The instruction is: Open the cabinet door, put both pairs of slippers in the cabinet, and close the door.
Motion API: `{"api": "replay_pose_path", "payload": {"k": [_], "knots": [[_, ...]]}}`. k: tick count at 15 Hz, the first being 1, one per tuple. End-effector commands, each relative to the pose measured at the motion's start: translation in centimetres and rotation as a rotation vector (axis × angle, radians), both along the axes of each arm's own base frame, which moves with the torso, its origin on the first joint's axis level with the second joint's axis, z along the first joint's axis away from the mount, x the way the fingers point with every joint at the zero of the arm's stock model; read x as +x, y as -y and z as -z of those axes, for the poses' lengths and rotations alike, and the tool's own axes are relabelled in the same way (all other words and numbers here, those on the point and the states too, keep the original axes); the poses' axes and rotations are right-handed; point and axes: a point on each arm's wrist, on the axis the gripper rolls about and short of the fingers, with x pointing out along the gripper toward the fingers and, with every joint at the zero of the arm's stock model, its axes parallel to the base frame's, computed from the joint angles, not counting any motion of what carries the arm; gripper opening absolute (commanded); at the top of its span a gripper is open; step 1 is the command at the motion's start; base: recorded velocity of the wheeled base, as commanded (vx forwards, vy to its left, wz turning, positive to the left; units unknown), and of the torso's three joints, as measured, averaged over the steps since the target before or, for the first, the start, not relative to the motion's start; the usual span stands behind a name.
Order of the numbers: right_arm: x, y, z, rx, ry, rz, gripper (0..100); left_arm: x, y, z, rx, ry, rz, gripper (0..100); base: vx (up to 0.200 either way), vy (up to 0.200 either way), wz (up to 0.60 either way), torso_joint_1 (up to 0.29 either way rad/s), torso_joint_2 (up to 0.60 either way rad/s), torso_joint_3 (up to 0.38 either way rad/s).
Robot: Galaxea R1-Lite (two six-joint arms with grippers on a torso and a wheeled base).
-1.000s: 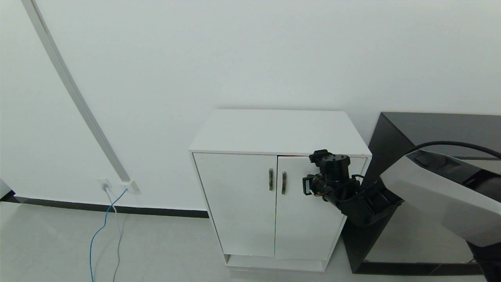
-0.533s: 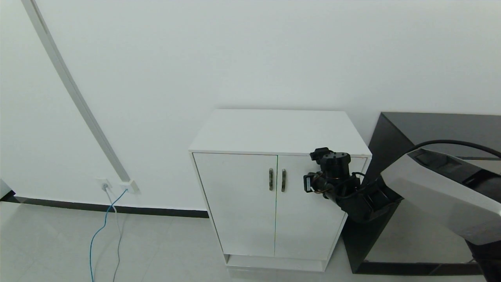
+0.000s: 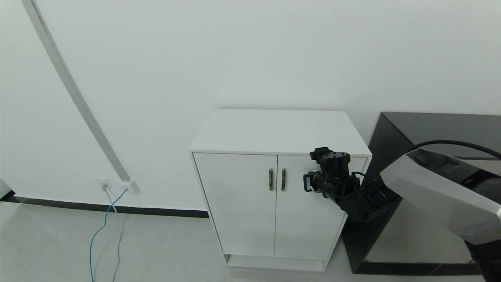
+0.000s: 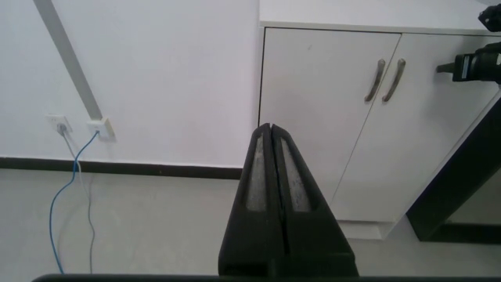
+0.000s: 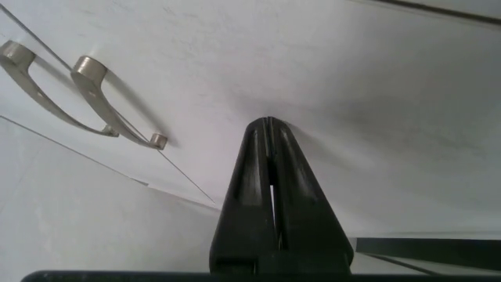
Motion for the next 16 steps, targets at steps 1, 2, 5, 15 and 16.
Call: {"api": "replay_pose_path", "payload": {"k": [1,2,5,15,16], "knots": [[-0.9,0.0,-0.8,0.000,0.000,-0.008,0,0.0,0.0,0.0,-0.001,-0.001,0.000,0,0.000,0.000,0.00,0.000,0.00,0.000],[-1.6,0.2,-1.2,-0.001,-0.005,-0.012,0,0.0,0.0,0.0,-0.001,-0.001,-0.001,0,0.000,0.000,0.00,0.000,0.00,0.000],[-4.4,1.0,-2.9,-0.003,-0.014,-0.017,0,0.0,0.0,0.0,-0.001,-0.001,-0.001,0,0.000,0.000,0.00,0.000,0.00,0.000],[-15.4,8.8,-7.4,-0.011,0.008,0.175,0,0.0,0.0,0.0,0.001,-0.001,0.002,0,0.000,0.000,0.00,0.000,0.00,0.000],[-16.5,9.5,-7.9,-0.008,0.015,0.181,0,0.0,0.0,0.0,0.001,-0.001,0.000,0,0.000,0.000,0.00,0.000,0.00,0.000]]}}
